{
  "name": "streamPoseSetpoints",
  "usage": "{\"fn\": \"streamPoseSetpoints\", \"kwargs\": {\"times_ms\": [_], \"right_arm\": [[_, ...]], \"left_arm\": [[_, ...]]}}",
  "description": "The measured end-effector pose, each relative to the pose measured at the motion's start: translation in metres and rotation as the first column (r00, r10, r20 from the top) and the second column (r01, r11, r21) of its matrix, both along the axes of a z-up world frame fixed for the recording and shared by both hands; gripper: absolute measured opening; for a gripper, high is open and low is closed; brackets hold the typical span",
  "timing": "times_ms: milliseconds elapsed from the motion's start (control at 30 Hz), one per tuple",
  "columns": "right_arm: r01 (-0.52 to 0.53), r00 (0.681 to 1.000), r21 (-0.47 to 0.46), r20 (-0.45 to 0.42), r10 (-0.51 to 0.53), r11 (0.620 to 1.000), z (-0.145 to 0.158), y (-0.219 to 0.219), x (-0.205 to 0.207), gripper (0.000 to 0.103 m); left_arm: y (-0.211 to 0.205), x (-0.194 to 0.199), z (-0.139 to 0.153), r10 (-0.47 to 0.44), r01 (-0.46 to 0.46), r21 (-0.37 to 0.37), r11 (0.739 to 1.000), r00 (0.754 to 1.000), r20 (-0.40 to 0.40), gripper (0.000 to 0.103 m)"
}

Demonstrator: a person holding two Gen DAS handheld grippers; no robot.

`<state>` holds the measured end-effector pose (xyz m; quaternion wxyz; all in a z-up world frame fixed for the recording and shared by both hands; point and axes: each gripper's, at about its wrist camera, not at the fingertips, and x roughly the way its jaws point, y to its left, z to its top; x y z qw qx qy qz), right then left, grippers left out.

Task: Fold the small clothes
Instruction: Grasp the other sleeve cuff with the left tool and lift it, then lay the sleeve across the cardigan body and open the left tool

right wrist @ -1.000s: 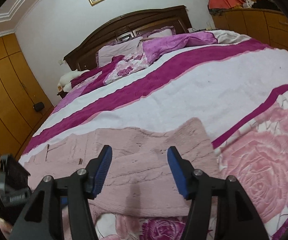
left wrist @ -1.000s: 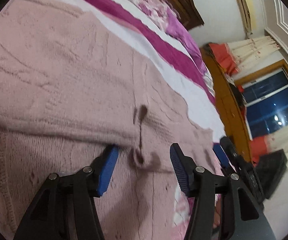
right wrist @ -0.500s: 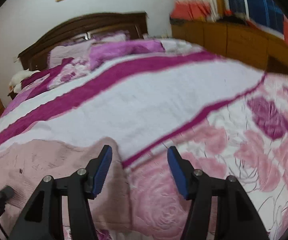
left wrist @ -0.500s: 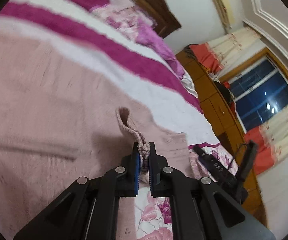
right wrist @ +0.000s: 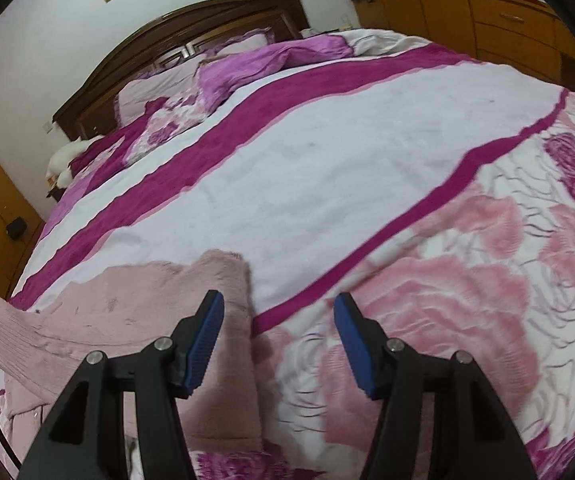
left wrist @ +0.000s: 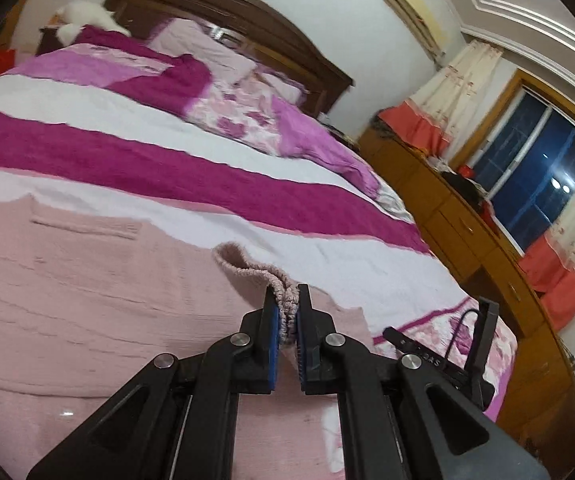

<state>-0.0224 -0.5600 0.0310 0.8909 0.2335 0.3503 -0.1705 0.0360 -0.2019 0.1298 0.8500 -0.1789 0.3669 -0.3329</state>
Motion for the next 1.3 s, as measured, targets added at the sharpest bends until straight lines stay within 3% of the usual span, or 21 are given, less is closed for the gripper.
{"fn": "streamPoseSetpoints", "kwargs": {"times_ms": [100,300,467,733,1067,1300], "right_arm": [[-0.048,0.999,-0.003,-0.016,0.048,0.999,-0.003,0.017,0.011,0.06],[-0.124,0.99,-0.017,-0.066,0.123,0.992,-0.016,0.055,0.021,0.06],[-0.181,0.983,-0.065,-0.039,0.178,0.981,-0.003,0.09,0.024,0.06],[-0.201,0.978,-0.068,0.032,0.204,0.977,0.015,0.112,0.04,0.06],[-0.259,0.966,-0.085,-0.028,0.258,0.962,0.001,0.138,0.064,0.06],[-0.293,0.956,-0.117,-0.058,0.288,0.949,-0.002,0.152,0.07,0.06]], "left_arm": [[0.021,0.005,-0.001,0.041,-0.041,0.003,0.999,0.999,-0.02,0.0],[0.053,0.004,0.002,0.085,-0.085,0.019,0.996,0.996,0.024,0.0],[0.08,0.009,-0.007,0.125,-0.125,0.013,0.992,0.992,-0.004,0.0],[0.129,0.018,-0.021,0.202,-0.202,0.0,0.979,0.978,-0.049,0.0],[0.165,0.02,-0.028,0.251,-0.25,0.029,0.968,0.967,-0.045,0.0],[0.196,0.029,-0.045,0.29,-0.289,0.023,0.957,0.952,-0.099,0.0]]}}
